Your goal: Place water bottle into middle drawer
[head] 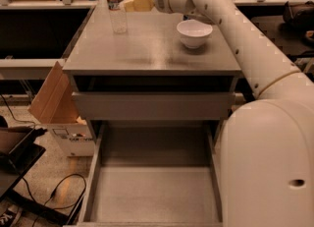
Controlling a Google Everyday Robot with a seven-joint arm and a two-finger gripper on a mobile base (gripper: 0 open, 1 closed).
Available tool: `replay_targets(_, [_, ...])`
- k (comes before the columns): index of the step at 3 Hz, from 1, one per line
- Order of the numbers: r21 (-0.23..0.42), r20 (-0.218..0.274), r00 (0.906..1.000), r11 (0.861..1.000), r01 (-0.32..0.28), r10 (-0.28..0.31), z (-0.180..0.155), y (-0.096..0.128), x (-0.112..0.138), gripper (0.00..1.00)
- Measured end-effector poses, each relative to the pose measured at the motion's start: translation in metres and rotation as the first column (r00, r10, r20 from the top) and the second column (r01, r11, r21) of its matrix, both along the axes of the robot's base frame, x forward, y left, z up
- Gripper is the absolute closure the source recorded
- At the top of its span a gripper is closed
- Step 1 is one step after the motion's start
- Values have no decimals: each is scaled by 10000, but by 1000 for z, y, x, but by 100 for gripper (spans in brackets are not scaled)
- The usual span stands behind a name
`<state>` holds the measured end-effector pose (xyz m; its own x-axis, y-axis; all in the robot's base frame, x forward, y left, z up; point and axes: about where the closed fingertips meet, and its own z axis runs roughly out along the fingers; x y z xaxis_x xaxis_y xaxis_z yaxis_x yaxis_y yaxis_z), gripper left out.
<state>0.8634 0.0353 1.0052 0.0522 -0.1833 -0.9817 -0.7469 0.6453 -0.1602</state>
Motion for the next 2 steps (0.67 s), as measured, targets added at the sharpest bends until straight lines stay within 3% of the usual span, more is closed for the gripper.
replay_targets(2, [404,92,9984,9977,552,-556,-24,51,57,0])
